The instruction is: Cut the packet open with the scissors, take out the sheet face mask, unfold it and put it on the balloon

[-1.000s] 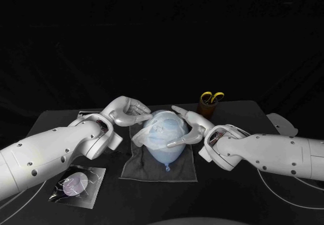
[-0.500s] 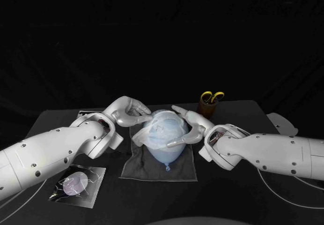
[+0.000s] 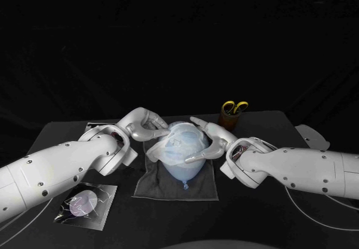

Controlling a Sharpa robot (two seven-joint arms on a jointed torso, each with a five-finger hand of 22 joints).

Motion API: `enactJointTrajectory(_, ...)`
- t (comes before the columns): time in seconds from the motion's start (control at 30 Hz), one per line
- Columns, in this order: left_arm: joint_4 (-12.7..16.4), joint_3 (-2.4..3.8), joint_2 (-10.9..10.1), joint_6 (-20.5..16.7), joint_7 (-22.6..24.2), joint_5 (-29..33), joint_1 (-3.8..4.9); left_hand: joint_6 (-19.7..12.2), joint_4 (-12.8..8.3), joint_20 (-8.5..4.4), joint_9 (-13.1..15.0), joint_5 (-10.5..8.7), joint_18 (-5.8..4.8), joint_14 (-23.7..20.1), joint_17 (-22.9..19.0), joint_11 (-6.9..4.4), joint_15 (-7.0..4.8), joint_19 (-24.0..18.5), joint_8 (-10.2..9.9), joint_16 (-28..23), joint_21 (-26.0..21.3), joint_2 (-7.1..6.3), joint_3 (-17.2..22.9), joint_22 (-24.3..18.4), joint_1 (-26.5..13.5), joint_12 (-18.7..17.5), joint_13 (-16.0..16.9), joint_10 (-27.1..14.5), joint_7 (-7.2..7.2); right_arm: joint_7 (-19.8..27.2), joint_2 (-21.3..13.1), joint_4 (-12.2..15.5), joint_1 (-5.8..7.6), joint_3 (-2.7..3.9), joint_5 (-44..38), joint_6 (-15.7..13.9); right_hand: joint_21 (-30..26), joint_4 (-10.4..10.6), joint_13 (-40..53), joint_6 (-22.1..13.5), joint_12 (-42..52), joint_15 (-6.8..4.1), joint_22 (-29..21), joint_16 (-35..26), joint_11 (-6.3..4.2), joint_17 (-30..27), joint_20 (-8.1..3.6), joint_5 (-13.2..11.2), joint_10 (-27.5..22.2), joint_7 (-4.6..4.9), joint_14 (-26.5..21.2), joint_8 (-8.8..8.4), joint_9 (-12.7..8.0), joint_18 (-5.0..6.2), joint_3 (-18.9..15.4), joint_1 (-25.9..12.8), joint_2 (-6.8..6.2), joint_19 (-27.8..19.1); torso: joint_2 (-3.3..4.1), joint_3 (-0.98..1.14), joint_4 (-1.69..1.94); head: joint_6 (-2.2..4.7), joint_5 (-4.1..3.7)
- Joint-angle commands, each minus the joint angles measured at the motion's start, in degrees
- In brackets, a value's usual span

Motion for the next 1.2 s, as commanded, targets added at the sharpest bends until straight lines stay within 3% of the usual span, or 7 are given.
enactJointTrajectory(0.03,0.27,0.06,0.28,1.58,-1.05,-1.42,0.08,0.35,-0.02,-0.15,-0.09,-0.02,0.74,-0.14,0.07,0.08,-0.22,-0.36,-0.26,0.3,0.25,-0.13,-0.12,0.09,0.66,0.29,0.1,-0.42,0.06,-1.12,0.22,0.05,-0.37,-0.32,-0.24,2.79,0.14,0.03,0.06,0.45,0.4,-0.09,-0.04,0.25,0.2,0.01,-0.03,0.24,0.35,5.43,0.25,0.31,0.07,0.04,0.21,0.31,-0.06,0.5,0.01,0.01,0.04,-0.1,-0.04)
enactJointTrajectory(0.37,0.77,0.06,0.42,1.61,-1.19,-2.3,0.07,1.51,-0.22,-0.32,-0.21,0.0,0.78,0.24,0.28,-0.25,-0.53,-0.18,-0.32,0.93,0.91,0.38,0.58,0.54,1.7,1.52,0.67,-0.44,-0.28,-1.15,0.28,-0.02,-0.38,-0.32,-0.25,2.77,0.15,0.03,0.04,0.38,0.5,-0.08,-0.03,0.23,0.2,-0.03,-0.03,0.26,0.35,5.45,0.21,0.3,0.05,0.05,0.31,0.39,-0.05,0.54,0.01,-0.01,0.03,-0.23,-0.07)
enactJointTrajectory(0.73,0.9,0.07,0.85,0.03,-2.3,-7.77,0.07,2.58,-0.03,-0.73,-0.56,0.0,0.82,0.78,0.31,-0.44,-0.82,-0.01,-0.79,1.34,2.07,1.45,2.56,1.34,2.56,2.34,0.9,-0.48,-0.3,-1.16,0.34,0.0,-0.38,-0.32,-0.25,2.84,0.16,0.03,0.04,0.5,0.6,-0.08,0.0,0.22,0.2,-0.02,-0.03,0.27,0.39,5.53,0.25,0.35,0.12,0.05,0.34,0.44,-0.04,0.59,0.01,0.0,0.01,-0.47,-0.19)
enactJointTrajectory(0.87,0.7,0.07,1.14,-0.74,-2.47,-8.86,0.07,3.92,-0.72,-1.28,-0.61,-0.05,0.89,1.9,0.4,-0.9,-1.39,0.46,-0.72,1.91,3.58,2.31,4.96,2.29,4.16,2.91,0.94,0.28,-0.61,-1.16,0.36,0.01,-0.38,-0.32,-0.25,2.87,0.16,0.03,0.05,0.57,0.65,-0.08,-0.02,0.22,0.2,-0.03,-0.03,0.27,0.45,5.55,0.25,0.38,0.16,0.05,0.41,0.47,-0.03,0.59,0.0,0.0,-0.03,-0.57,-0.11)
enactJointTrajectory(1.07,0.42,0.08,1.52,-1.89,-1.95,-9.3,0.07,6.4,-2.76,-3.05,-0.44,0.0,0.89,5.52,1.59,-2.06,-2.58,0.92,-0.33,5.06,9.5,2.68,10.42,6.19,5.17,3.6,0.56,2.58,-1.2,-1.09,0.36,0.03,-0.38,-0.32,-0.09,2.98,0.16,0.03,0.04,0.62,0.72,-0.08,0.0,0.23,0.2,0.01,-0.03,0.29,0.46,5.56,0.33,0.4,0.18,0.05,0.53,0.52,-0.02,0.62,0.02,-0.01,-0.03,-0.82,-0.23)
enactJointTrajectory(1.2,0.45,0.08,1.64,-2.74,-1.29,-9.36,0.07,7.26,-5.12,-4.16,-0.02,-0.03,0.8,10.61,8.15,-2.71,-3.3,-0.45,-0.15,9.18,15.55,0.86,16.15,10.43,3.45,3.96,0.14,4.02,-1.58,-1.09,0.36,0.05,-0.38,-0.32,-0.08,3.03,0.16,0.03,0.06,0.68,0.8,-0.09,0.0,0.24,0.19,0.04,-0.03,0.3,0.54,5.56,0.39,0.43,0.22,0.05,0.64,0.52,-0.01,0.63,0.01,-0.01,0.02,-0.91,-0.18)
